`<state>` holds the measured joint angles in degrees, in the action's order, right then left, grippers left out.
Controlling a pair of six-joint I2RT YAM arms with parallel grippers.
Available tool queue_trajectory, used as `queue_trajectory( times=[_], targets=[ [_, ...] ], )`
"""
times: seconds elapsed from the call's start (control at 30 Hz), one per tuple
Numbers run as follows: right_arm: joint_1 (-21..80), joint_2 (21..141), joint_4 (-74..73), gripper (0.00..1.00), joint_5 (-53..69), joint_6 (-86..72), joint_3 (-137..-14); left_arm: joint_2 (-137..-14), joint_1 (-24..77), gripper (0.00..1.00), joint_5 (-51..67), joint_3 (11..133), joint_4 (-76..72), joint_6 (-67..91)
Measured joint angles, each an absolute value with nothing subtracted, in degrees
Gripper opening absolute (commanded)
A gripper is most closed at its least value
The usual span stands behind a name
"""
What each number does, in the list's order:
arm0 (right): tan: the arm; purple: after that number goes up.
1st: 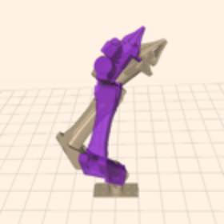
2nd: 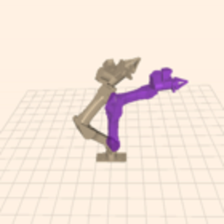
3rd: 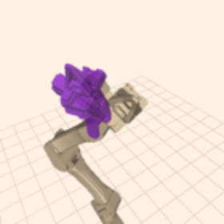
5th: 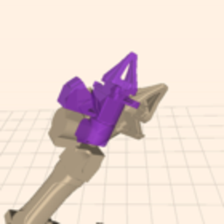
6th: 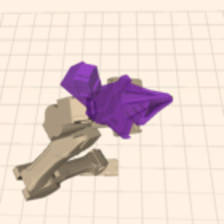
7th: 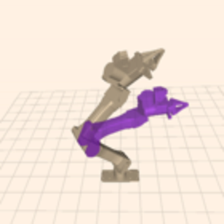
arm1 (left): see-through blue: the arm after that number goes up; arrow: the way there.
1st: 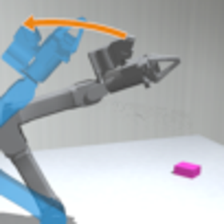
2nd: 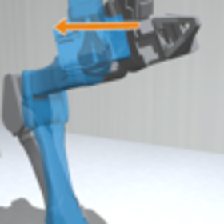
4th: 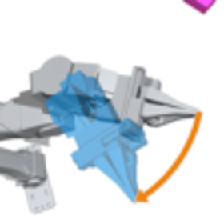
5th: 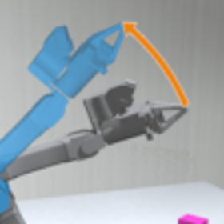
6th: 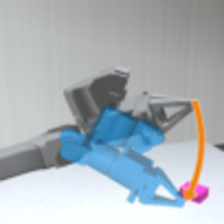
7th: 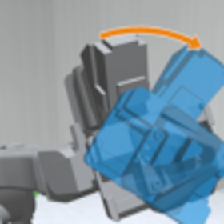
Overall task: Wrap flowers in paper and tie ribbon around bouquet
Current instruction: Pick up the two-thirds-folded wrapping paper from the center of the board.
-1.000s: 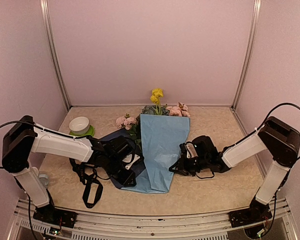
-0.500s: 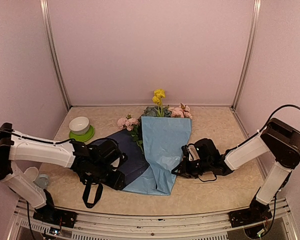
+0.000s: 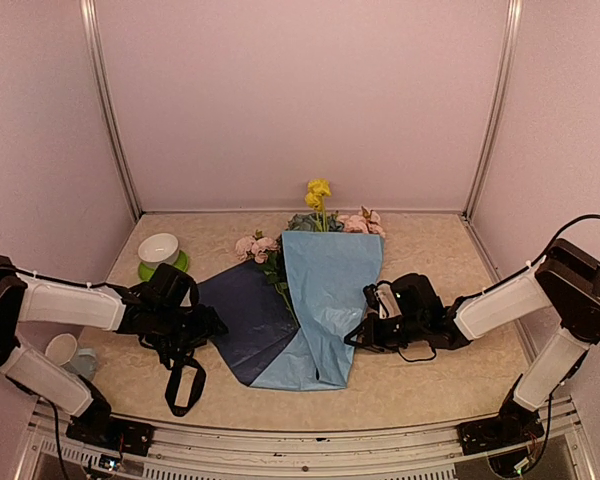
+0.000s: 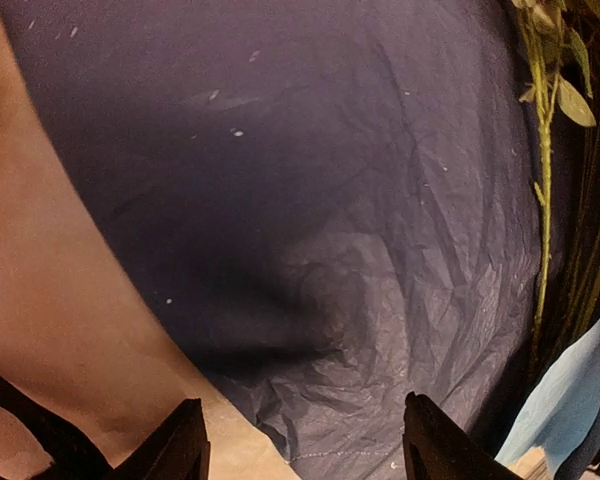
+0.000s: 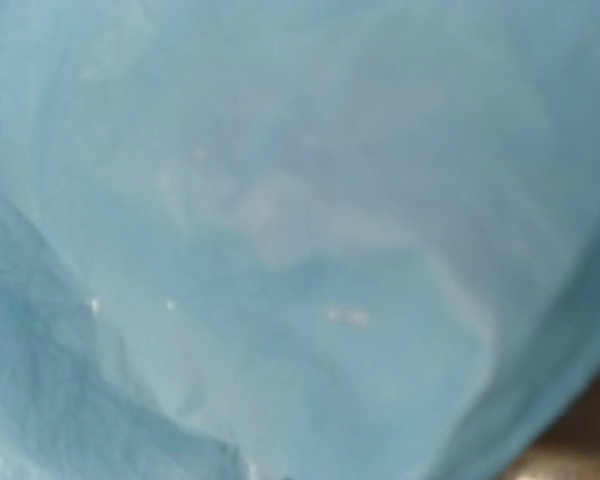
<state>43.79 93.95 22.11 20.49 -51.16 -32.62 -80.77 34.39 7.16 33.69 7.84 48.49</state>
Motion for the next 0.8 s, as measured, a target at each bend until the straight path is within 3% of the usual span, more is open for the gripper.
queue_trajectory(
  times=[0.2, 0.43, 0.63, 0.8],
  targets=[
    [43.8, 94.0, 22.1, 0.0, 20.5, -50.9, -32.6, -80.8, 34.2, 0.67, 9.0, 28.8, -2.7, 57.2],
    [43.8, 94.0, 22.0, 0.0, 20.8, -50.6, -32.7, -89.2, 33.5, 0.66, 15.3, 29.6, -18.3, 60.4],
    [43.8, 94.0, 21.8, 0.0, 20.8, -50.4, -32.9, -89.6, 34.2, 0.53, 16.4, 30.2, -21.1, 60.5],
    [43.8, 94.0, 21.7, 0.0, 20.8, -50.4, -32.9, -85.8, 35.4, 0.58, 16.0, 30.2, -26.8, 57.6]
  ],
)
